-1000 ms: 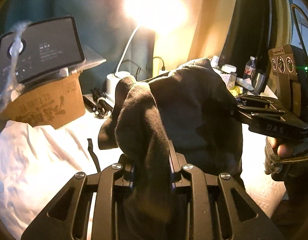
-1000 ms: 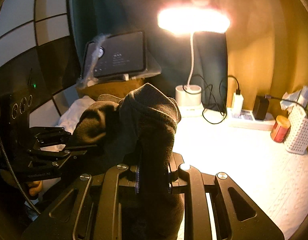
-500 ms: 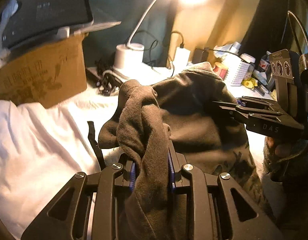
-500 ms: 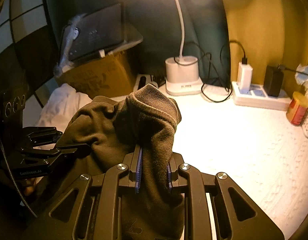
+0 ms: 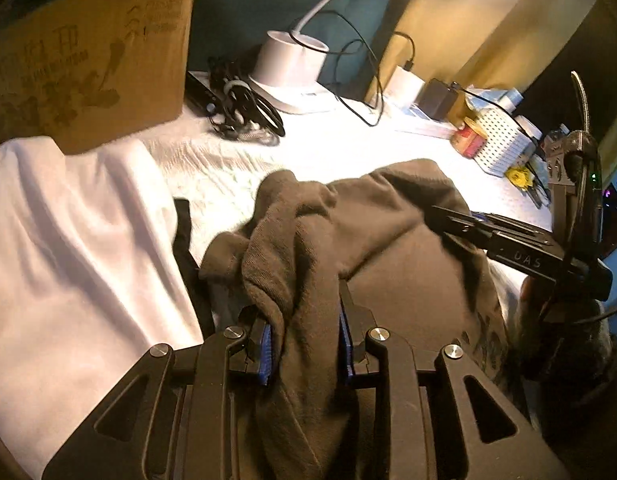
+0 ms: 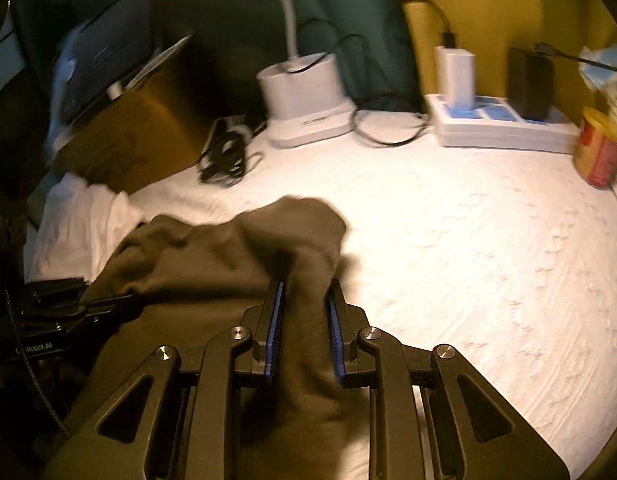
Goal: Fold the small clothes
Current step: 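Lower the shirt onto the bedspread and open both grippers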
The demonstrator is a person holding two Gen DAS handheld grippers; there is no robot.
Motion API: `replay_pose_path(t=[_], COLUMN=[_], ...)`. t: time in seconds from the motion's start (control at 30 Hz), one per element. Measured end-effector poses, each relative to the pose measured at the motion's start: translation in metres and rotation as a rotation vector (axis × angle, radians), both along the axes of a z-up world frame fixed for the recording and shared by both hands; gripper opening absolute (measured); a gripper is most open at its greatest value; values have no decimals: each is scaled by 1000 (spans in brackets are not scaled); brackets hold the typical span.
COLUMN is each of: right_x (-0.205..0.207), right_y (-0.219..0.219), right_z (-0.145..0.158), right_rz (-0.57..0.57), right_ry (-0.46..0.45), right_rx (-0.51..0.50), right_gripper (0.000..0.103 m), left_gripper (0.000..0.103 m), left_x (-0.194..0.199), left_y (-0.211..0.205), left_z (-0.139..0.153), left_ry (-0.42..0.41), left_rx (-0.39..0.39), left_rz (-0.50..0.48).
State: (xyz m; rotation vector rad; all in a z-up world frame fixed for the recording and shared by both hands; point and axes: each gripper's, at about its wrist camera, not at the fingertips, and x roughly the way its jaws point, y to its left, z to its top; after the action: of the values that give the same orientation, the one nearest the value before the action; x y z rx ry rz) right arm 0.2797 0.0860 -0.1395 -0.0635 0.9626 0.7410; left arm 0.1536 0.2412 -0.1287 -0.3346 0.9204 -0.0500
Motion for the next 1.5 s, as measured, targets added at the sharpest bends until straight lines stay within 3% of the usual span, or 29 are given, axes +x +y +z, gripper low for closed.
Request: replay_pose_path(t=[0.23,0.3,0.37,0.57,0.8,0.87,0.93,1.1,1.17,1.23,1.5], right_x=[16,20,23,26,23,22,22,16,12,8,-16], right_y=[-3,-6,-8,-11,-14,-14,-16,-17,-17,-18,-19], right_z=[-2,-3,-7,-6,-5,-4,-4,4,7,8,10], right_rz=[-31,-46,-60,-91,-134,-144,-156,-164,-160,-157,-129], right_ry=[-5,-11,-11,-20,-26,-37,-32,-38,-41,-43,-42], right_rx=[-15,-20,-27,-36,-65,-80,-79,-71,-69,-68,-79], right_gripper=[21,25,35,40,42,49,50,50,50,50,50], left_gripper=[28,28,29,31,36,36,37,37,44,59,59], left_x=[12,15,18,22,25,23,20,7,1,-7,-31], left_y=[7,12,17,22,17,16,13,7,5,2,-16], left_z=[2,0,-1,3,6,8,12,22,24,27,30], left_ry=[9,12,14,-5,2,1,2,-13,-15,-28,-27], left_rx=[62,63,57,95,159,170,189,186,184,170,156], left_rz=[26,39,63,108,105,108,109,96,98,100,53])
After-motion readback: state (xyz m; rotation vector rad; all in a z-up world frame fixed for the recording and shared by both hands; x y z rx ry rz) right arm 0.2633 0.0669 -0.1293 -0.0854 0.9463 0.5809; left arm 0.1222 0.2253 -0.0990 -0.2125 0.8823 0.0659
